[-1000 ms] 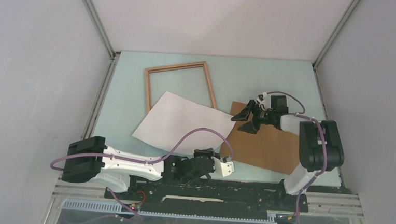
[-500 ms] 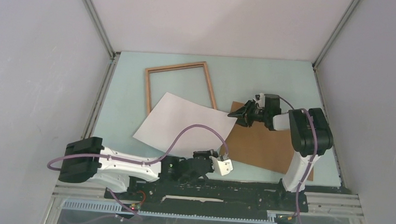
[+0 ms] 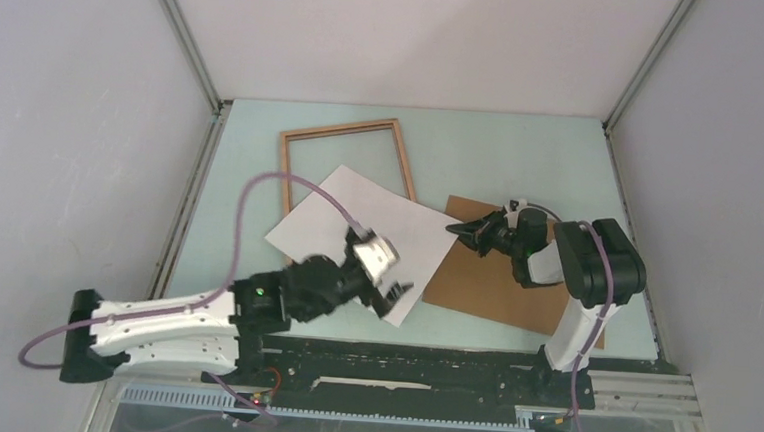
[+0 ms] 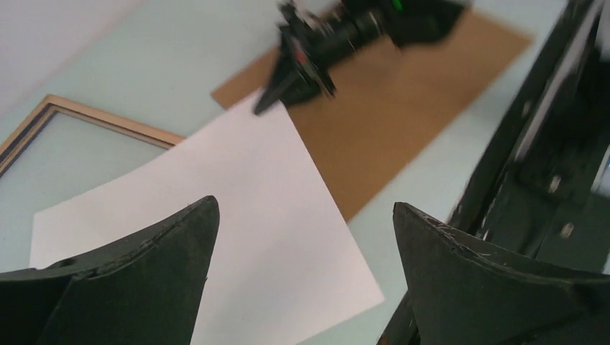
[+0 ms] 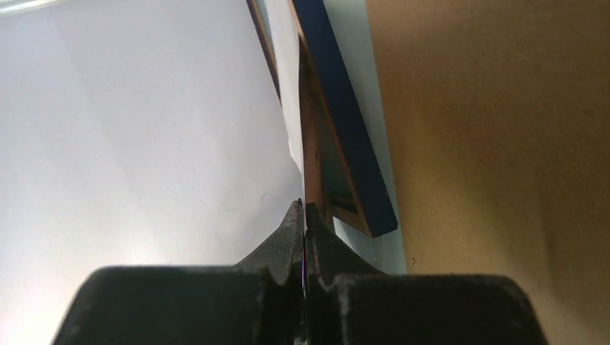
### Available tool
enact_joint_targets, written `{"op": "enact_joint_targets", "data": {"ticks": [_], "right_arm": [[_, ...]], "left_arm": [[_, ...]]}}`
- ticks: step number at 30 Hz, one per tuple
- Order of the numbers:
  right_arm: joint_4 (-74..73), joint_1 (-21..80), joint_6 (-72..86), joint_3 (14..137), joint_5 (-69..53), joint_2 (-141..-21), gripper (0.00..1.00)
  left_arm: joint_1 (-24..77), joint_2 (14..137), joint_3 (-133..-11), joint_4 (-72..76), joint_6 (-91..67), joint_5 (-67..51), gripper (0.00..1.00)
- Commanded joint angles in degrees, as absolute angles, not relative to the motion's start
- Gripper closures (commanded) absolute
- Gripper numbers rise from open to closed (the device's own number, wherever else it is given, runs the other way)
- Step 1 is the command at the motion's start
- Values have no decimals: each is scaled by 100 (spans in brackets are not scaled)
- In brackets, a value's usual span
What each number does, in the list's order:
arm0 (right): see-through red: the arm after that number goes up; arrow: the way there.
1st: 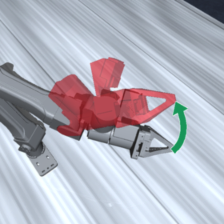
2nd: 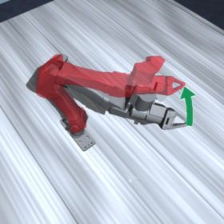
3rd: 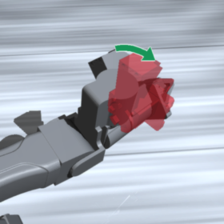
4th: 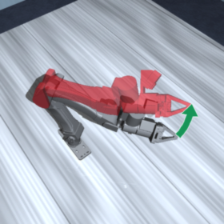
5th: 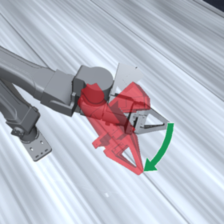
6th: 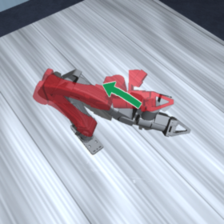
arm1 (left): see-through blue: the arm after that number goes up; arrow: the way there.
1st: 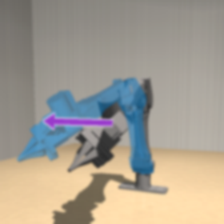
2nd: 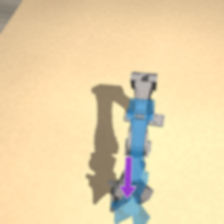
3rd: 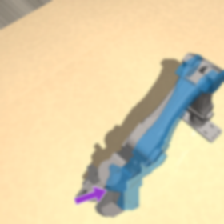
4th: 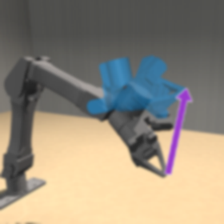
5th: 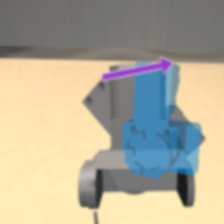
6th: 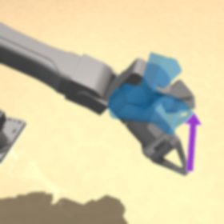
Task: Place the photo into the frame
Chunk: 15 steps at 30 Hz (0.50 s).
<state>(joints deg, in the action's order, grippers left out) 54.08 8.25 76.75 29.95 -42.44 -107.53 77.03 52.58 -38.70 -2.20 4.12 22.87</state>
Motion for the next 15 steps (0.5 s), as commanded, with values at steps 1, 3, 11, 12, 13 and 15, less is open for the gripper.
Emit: {"op": "enact_joint_targets", "data": {"ticks": [1, 3, 11, 12, 13, 15], "right_arm": [[6650, 657, 8187, 2637, -3660, -10216, 100], [6577, 653, 8171, 2499, -3410, -9920, 100], [5275, 1446, 7670, 2316, -1284, -8622, 100], [5186, 1622, 7638, 2353, -975, -8573, 100], [5102, 1797, 7625, 2396, -682, -8528, 100], [5022, 2158, 7626, 2470, 51, -8494, 100]], "left_arm": [[6778, 4670, -4841, -980, -861, 1602, 1], [6364, 4512, -5203, -1212, -1140, 1801, 1], [5549, 4576, -6356, -1520, -1207, 2516, 0], [5549, 4593, -6396, -1516, -1156, 2589, 0], [5540, 4590, -6401, -1512, -1099, 2623, 0], [5526, 4521, -6313, -1486, -1012, 2671, 0]]}}
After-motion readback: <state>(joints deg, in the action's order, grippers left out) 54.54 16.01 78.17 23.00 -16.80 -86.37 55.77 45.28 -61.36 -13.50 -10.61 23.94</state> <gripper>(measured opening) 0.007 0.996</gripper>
